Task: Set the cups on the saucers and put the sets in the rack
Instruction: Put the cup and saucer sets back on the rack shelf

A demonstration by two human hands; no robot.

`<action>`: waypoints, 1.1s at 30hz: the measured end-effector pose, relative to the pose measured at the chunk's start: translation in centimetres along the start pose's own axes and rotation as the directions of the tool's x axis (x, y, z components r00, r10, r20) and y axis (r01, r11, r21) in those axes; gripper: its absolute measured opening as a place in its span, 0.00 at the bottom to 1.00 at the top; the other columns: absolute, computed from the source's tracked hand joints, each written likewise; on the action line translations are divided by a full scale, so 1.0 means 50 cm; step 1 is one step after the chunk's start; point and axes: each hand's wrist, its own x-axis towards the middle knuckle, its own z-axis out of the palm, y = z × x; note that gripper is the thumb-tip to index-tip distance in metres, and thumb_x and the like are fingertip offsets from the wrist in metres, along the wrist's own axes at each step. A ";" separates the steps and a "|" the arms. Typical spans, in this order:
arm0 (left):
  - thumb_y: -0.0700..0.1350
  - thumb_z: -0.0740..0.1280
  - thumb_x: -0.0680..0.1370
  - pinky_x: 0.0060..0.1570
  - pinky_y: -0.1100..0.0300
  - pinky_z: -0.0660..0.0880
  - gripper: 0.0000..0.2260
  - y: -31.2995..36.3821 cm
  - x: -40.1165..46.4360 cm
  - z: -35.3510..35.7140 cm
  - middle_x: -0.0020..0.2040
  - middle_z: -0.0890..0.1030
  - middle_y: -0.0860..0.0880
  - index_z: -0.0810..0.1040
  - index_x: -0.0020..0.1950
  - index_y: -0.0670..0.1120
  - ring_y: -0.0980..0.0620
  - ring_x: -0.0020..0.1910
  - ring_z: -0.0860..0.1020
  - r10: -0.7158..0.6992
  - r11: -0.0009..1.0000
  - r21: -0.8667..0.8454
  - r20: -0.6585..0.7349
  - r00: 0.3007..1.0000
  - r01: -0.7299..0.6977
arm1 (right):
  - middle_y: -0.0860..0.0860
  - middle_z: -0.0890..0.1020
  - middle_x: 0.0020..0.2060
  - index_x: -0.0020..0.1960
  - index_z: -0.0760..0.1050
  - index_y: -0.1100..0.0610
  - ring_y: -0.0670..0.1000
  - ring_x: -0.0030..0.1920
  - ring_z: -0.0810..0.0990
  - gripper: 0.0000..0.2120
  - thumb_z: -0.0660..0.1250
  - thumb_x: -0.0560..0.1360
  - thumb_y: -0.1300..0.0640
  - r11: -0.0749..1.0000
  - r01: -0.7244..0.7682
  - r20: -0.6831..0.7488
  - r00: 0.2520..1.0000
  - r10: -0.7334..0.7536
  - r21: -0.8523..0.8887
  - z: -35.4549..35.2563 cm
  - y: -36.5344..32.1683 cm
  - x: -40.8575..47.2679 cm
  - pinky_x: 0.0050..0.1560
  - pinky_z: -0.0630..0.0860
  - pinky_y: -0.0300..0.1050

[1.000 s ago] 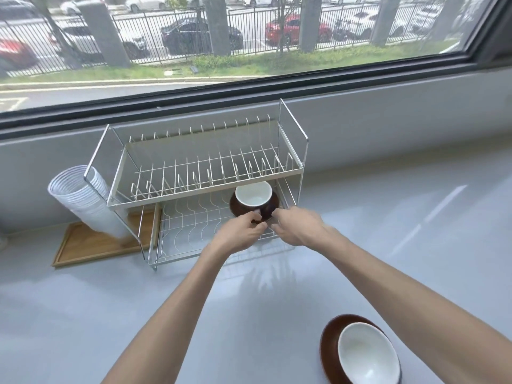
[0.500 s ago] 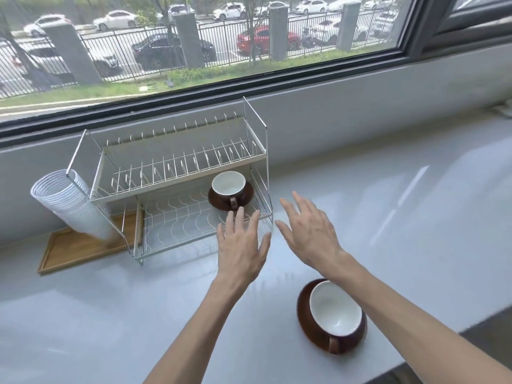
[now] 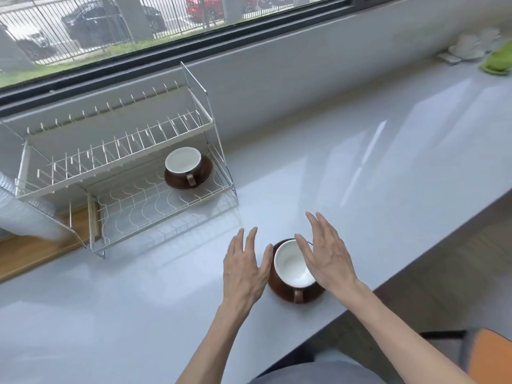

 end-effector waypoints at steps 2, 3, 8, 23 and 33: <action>0.62 0.57 0.81 0.76 0.50 0.59 0.27 0.006 -0.010 0.017 0.81 0.59 0.48 0.61 0.79 0.55 0.49 0.79 0.56 -0.028 0.997 -0.064 0.043 0.999 0.030 | 0.51 0.58 0.79 0.79 0.54 0.49 0.52 0.78 0.56 0.29 0.54 0.81 0.40 0.998 -0.063 0.041 0.997 0.062 0.029 0.007 0.023 -0.017 0.74 0.60 0.51; 0.63 0.56 0.81 0.76 0.50 0.59 0.27 0.007 -0.014 0.024 0.81 0.59 0.49 0.60 0.79 0.55 0.50 0.79 0.56 -0.042 0.995 -0.085 0.067 0.997 0.048 | 0.51 0.58 0.79 0.79 0.54 0.49 0.51 0.78 0.56 0.29 0.53 0.81 0.40 0.995 -0.092 0.063 0.994 0.089 0.041 0.012 0.034 -0.023 0.74 0.60 0.51; 0.64 0.55 0.80 0.72 0.51 0.65 0.28 0.009 -0.021 0.059 0.81 0.58 0.50 0.60 0.78 0.57 0.48 0.77 0.63 -0.096 0.988 -0.106 0.171 0.981 0.115 | 0.50 0.59 0.78 0.79 0.54 0.48 0.51 0.78 0.58 0.28 0.50 0.82 0.39 0.980 -0.184 0.151 0.974 0.171 0.077 0.029 0.068 -0.033 0.72 0.62 0.51; 0.59 0.56 0.83 0.59 0.62 0.66 0.18 0.013 -0.009 0.087 0.69 0.75 0.55 0.70 0.71 0.58 0.57 0.67 0.71 -0.084 0.973 -0.193 0.221 0.972 0.128 | 0.50 0.69 0.73 0.75 0.64 0.51 0.51 0.72 0.68 0.22 0.50 0.84 0.45 0.953 -0.219 0.216 0.961 0.173 0.211 0.047 0.088 -0.021 0.68 0.64 0.46; 0.55 0.53 0.84 0.61 0.60 0.67 0.17 0.004 -0.006 0.090 0.67 0.76 0.54 0.74 0.69 0.55 0.55 0.66 0.72 -0.113 0.958 -0.235 0.219 0.969 0.165 | 0.50 0.75 0.67 0.71 0.69 0.49 0.52 0.68 0.71 0.20 0.47 0.84 0.48 0.965 -0.168 0.207 0.970 0.126 0.200 0.056 0.088 -0.017 0.66 0.68 0.48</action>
